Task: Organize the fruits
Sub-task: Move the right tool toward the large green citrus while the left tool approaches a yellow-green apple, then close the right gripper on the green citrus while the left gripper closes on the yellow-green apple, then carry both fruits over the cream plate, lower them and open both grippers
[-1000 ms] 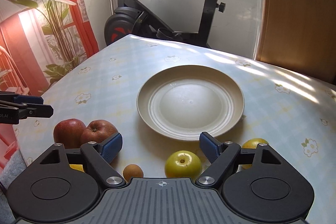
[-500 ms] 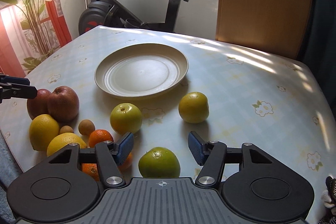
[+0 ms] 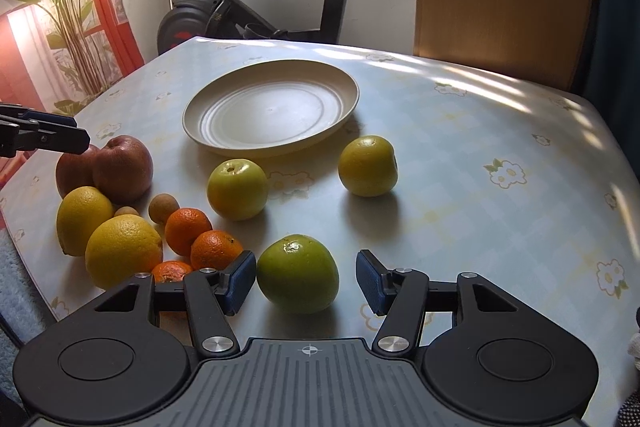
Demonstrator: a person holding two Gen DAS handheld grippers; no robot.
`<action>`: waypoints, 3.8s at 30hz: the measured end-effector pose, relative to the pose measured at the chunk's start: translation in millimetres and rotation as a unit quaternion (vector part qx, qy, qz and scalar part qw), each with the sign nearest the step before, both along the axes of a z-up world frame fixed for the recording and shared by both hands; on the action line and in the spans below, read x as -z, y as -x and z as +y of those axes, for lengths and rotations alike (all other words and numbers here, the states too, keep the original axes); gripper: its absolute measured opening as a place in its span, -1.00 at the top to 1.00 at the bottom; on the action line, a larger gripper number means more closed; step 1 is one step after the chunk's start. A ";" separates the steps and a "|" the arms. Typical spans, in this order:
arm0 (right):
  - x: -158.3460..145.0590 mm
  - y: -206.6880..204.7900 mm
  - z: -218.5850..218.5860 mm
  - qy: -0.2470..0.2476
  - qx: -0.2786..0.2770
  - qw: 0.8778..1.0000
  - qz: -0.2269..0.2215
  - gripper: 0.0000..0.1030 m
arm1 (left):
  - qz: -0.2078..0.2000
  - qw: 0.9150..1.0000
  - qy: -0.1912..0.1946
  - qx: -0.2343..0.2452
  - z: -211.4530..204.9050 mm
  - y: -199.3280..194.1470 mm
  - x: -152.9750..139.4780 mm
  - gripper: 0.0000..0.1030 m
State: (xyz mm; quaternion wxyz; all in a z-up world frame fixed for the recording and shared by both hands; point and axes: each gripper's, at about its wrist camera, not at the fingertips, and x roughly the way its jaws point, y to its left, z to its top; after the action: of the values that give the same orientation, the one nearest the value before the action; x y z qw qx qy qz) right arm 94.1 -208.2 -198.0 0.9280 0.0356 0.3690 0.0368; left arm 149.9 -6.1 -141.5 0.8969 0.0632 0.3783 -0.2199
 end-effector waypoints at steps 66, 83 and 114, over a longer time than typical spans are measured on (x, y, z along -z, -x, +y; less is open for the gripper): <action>-68.3 -37.8 -39.7 0.026 -0.022 0.995 -0.091 0.14 | 0.021 0.999 0.024 0.032 -62.8 -91.4 -3.6 0.02; -41.3 -210.2 -5.5 0.058 -0.121 0.990 -0.044 0.14 | 0.042 0.999 -0.022 0.011 -53.9 -191.3 33.9 0.02; -16.5 -235.1 0.0 0.063 -0.130 0.989 -0.026 -0.06 | 0.079 0.997 0.021 0.017 -40.6 -209.8 58.5 -0.26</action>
State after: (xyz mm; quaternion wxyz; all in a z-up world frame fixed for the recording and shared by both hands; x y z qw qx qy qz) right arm 329.2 -208.2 -181.5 0.9252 -0.0719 0.3474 0.1350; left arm 359.7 -46.7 -199.9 0.8615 0.0332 0.4425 -0.2469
